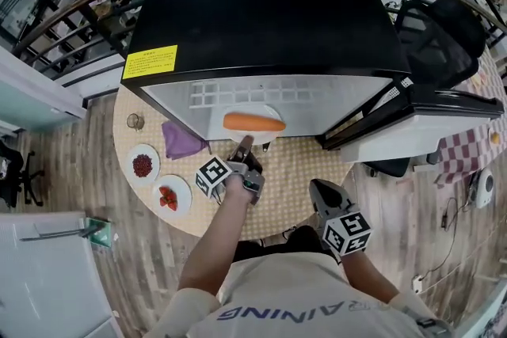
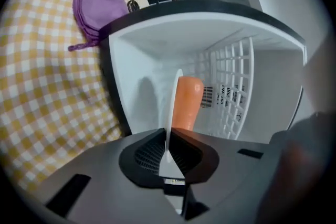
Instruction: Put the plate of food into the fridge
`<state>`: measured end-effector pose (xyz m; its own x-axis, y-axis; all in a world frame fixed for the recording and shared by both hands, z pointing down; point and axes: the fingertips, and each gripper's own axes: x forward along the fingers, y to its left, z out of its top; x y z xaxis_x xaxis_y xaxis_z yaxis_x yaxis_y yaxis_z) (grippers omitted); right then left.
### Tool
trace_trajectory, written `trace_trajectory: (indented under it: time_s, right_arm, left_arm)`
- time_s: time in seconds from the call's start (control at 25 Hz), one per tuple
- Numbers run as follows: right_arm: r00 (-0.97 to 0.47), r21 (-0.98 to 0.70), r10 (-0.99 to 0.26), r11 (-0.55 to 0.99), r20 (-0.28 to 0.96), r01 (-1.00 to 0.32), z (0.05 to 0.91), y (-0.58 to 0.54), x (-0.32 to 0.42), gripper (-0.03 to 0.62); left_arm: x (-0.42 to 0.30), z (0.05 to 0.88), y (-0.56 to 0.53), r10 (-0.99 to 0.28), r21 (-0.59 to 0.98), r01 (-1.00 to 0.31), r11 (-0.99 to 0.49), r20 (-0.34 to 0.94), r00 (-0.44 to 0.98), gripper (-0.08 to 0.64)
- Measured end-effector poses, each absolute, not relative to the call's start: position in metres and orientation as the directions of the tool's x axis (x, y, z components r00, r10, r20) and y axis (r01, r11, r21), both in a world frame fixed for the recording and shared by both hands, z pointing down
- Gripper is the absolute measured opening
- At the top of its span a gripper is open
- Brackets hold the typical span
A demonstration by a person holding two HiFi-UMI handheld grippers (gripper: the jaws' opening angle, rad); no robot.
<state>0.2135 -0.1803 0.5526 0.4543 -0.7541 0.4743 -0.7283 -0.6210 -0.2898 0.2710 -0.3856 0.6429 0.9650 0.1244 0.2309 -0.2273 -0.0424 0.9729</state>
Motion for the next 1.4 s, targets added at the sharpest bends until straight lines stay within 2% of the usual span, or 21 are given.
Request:
trace_trajectory:
  time_s: [0.44, 0.92, 1.16, 1.4]
  right_arm:
    - [0.454, -0.307, -0.752, -0.627, 0.478, -0.716, 0.557, -0.176, 0.212, 0.02]
    - [0.447, -0.317, -0.757, -0.622, 0.478, -0.716, 0.559, -0.175, 0.216, 0.02]
    - [0.437, -0.323, -0.763, -0.614, 0.477, -0.72, 0.561, -0.178, 0.216, 0.02]
    - [0.43, -0.324, -0.771, -0.604, 0.471, -0.728, 0.562, -0.182, 0.215, 0.02]
  left_arm:
    - [0.329, 0.655, -0.393, 0.116, 0.946, -0.322, -0.044, 0.325, 0.939, 0.031]
    - [0.352, 0.659, -0.406, 0.076, 0.92, -0.391, -0.024, 0.391, 0.917, 0.054]
    - [0.355, 0.664, -0.403, 0.141, 0.887, -0.443, -0.133, 0.459, 0.877, 0.055]
    - [0.353, 0.665, -0.387, 0.263, 0.843, -0.378, -0.383, 0.492, 0.83, 0.08]
